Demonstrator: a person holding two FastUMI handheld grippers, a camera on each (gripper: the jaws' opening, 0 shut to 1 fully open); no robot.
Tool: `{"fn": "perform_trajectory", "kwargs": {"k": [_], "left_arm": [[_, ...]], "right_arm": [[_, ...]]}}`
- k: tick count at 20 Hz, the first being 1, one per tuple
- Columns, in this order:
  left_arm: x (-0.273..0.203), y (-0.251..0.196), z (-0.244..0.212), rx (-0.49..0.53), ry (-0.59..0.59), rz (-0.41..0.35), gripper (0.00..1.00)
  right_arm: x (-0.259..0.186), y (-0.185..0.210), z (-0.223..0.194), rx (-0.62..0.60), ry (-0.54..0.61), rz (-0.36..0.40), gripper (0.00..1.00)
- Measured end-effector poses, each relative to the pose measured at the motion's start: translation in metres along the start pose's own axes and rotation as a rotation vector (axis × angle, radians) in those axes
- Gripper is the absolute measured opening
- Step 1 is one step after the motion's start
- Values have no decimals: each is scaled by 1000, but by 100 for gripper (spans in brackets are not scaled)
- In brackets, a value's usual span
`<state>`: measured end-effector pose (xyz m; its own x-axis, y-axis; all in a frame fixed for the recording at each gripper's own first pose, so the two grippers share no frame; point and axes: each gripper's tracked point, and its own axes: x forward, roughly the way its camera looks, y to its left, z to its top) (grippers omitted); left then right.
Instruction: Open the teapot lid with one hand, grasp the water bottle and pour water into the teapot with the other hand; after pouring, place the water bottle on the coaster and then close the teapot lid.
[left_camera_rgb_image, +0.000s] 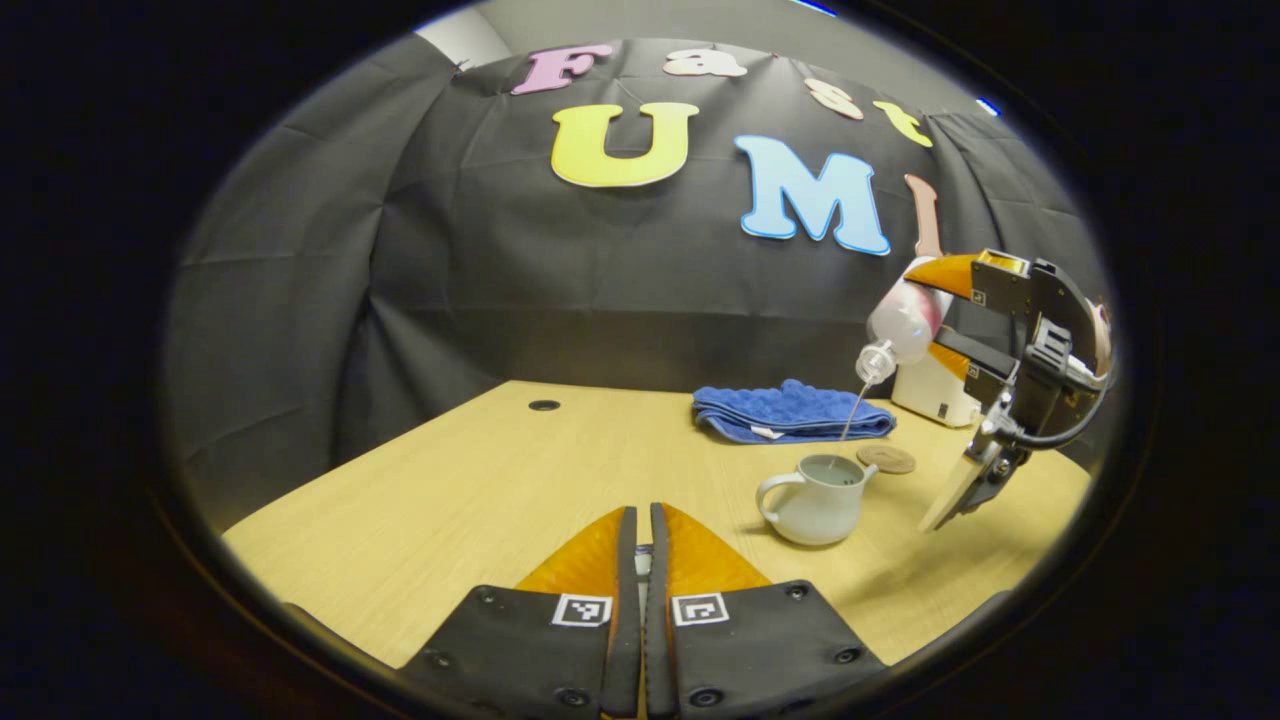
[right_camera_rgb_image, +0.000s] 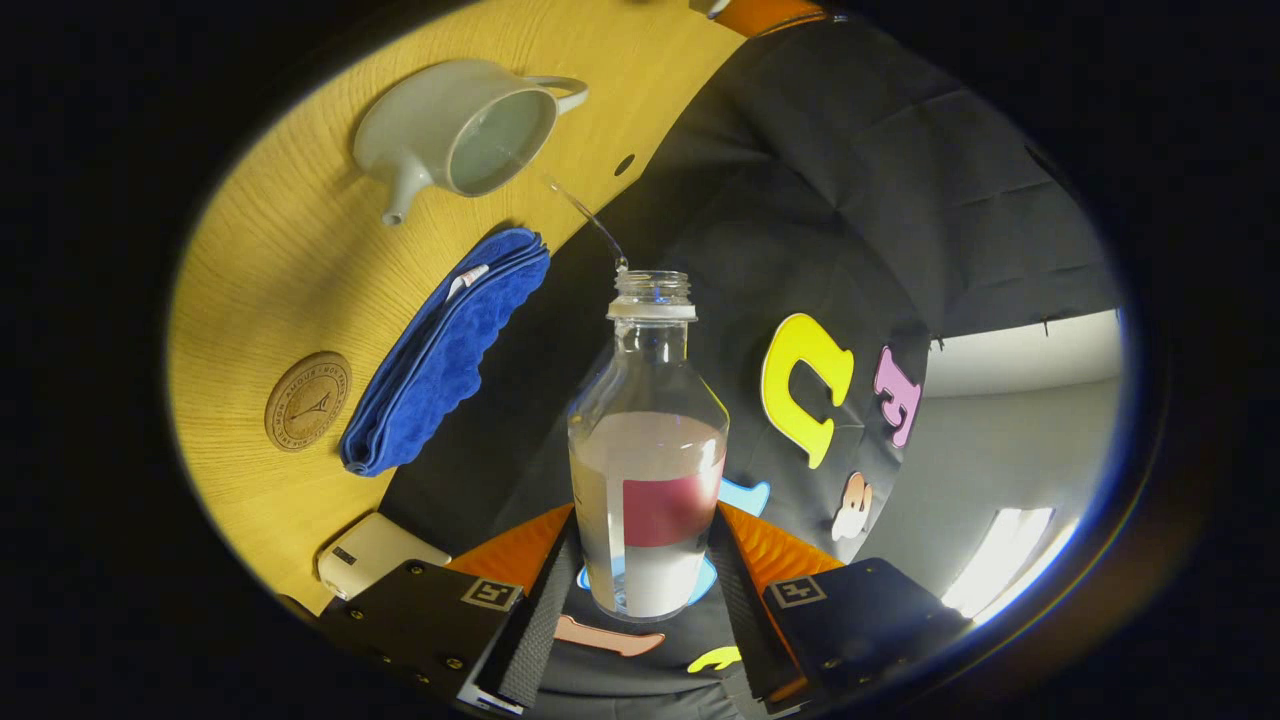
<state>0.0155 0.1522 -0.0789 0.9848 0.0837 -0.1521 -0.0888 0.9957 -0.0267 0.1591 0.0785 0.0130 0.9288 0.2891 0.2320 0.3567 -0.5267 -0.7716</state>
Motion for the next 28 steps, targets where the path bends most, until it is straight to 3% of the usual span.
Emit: {"fn": "perform_trajectory", "kwargs": {"k": [10,11,17,28], "left_arm": [[1,1,0,5,3,3,9],[2,1,-1,5,3,2,9],[1,0,0,4,1,-2,8],[1,0,0,-1,0,-5,8]], "right_arm": [[1,-9,7,-120,-52,-51,72],[-1,-8,8,-133,-54,-55,75],[-2,-9,13,-160,-66,-67,72],[-5,-15,25,-204,-103,-119,75]]}}
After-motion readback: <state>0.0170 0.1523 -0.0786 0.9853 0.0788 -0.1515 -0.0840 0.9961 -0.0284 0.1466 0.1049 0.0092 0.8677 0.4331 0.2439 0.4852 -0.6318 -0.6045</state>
